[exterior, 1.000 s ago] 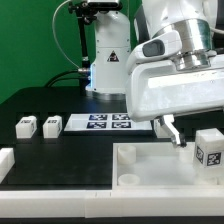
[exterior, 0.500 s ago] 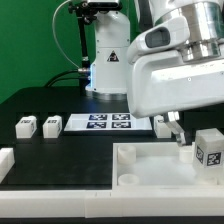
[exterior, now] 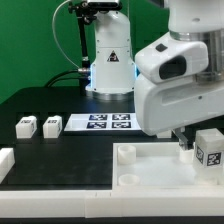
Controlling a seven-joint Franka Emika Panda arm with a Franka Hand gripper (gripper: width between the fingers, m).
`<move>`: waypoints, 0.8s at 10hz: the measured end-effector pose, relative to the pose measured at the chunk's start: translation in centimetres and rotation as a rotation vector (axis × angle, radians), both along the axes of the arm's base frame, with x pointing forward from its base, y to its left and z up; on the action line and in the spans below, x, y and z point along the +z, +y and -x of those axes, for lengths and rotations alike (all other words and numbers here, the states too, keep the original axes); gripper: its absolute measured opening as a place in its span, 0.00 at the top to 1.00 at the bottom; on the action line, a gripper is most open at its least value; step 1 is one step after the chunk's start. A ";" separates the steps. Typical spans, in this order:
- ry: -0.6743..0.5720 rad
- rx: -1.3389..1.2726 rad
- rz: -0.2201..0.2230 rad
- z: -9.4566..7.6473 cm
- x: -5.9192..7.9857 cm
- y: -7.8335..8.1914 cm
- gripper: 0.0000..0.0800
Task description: Assemble one leg
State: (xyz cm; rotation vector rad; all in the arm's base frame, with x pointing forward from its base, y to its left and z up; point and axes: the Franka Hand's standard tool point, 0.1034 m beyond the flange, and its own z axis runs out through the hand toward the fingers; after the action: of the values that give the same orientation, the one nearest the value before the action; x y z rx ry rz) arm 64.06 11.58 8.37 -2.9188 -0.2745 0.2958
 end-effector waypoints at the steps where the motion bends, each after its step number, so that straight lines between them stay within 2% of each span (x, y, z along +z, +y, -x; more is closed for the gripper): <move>1: -0.005 -0.029 0.005 -0.1 -0.1 -0.2 0.19; 2: -0.005 -0.027 0.005 -0.1 -0.2 -0.1 0.33; 3: -0.003 -0.040 0.005 -0.1 -0.2 -0.1 0.33; 4: 0.024 -0.183 0.034 -0.1 -0.2 0.0 0.55; 5: 0.043 -0.293 0.061 -0.1 -0.2 -0.2 0.62; 7: 0.063 -0.440 0.093 -0.2 -0.2 -0.3 0.63; 8: 0.032 -0.627 0.117 -0.4 -0.3 -0.1 0.63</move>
Offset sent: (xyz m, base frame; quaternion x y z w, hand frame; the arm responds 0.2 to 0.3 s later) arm 0.0000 0.0000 0.0000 0.0000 0.0000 0.2667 0.9638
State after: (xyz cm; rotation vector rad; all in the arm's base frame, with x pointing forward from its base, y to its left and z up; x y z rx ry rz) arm 64.48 11.50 8.03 -2.9187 0.6715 0.2580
